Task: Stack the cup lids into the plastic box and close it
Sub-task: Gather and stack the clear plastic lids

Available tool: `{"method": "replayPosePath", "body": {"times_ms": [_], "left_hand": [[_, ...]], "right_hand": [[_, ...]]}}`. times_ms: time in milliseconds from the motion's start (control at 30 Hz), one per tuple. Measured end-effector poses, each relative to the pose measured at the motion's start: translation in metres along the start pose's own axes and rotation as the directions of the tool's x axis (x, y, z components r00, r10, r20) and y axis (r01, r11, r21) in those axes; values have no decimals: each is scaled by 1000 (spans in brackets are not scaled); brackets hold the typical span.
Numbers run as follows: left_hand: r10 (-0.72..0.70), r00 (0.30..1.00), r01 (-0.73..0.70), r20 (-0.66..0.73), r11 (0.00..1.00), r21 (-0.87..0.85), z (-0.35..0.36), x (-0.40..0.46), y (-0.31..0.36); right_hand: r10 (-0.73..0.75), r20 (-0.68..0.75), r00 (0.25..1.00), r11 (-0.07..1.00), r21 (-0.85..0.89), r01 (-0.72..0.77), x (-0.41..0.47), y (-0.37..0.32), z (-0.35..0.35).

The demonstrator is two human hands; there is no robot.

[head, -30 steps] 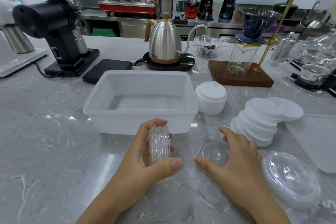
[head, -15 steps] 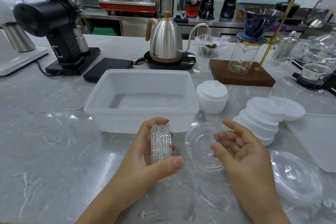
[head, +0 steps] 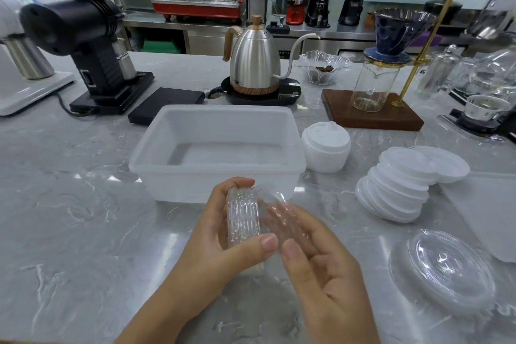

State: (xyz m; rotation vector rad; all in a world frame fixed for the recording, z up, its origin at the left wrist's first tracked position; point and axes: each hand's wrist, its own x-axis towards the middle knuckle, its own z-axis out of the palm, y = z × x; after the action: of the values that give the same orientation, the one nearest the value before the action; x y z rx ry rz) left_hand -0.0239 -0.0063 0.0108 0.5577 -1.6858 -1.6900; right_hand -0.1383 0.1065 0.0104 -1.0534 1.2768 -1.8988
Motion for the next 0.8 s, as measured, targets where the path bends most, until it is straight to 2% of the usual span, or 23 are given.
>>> {"method": "replayPosePath", "body": {"times_ms": [233, 600, 800], "left_hand": [[11, 1000, -12, -26, 998, -62, -1, 0, -2], [-31, 999, 31, 8, 999, -40, -3, 0, -5], [-47, 999, 48, 21, 998, -37, -6, 0, -4]], "right_hand": [[-7, 95, 995, 999, -47, 11, -1, 1, 8], [-47, -39, 998, 992, -121, 42, 1, 8, 6], [-70, 30, 997, 992, -107, 73, 1, 4, 6]]}}
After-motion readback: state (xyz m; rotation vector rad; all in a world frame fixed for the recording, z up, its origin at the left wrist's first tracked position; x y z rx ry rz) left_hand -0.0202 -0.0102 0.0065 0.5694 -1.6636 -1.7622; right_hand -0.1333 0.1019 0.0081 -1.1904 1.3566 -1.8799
